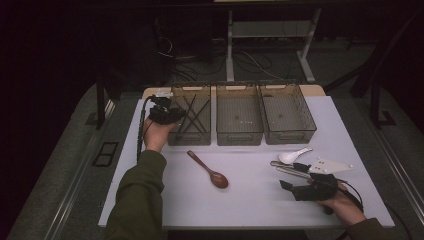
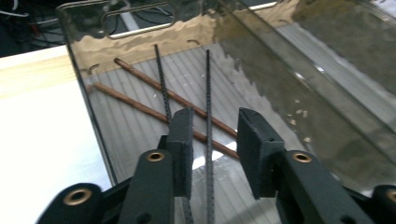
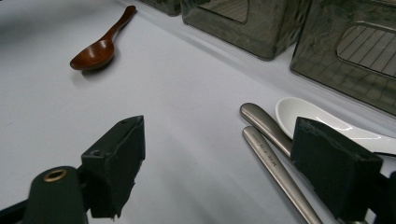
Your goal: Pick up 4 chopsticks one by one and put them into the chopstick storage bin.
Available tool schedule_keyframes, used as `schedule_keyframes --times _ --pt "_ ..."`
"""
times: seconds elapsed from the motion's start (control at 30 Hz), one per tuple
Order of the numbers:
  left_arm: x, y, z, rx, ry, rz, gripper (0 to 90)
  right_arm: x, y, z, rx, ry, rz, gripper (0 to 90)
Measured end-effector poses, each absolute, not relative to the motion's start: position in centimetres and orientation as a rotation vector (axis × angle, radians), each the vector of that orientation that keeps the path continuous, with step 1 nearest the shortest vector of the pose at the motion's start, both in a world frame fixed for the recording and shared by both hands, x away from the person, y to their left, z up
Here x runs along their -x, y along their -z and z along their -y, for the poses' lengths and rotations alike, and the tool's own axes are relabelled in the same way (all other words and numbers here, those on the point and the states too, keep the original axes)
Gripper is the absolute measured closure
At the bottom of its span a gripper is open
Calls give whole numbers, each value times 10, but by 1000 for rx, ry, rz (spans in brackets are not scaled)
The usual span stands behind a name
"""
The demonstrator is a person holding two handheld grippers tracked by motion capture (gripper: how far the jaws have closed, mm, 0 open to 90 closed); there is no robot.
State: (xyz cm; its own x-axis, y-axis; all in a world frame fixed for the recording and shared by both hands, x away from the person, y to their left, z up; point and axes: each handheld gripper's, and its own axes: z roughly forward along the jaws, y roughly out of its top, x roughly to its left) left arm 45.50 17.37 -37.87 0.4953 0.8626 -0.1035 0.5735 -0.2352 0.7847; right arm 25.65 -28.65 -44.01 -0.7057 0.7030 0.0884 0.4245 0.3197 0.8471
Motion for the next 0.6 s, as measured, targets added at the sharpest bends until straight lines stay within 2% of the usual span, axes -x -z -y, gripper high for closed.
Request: schedule_keyframes --times 0.6 --pt "-413 352 -155 -1930 -373 -948 405 -256 440 286 -1019 -1327 -2297 176"
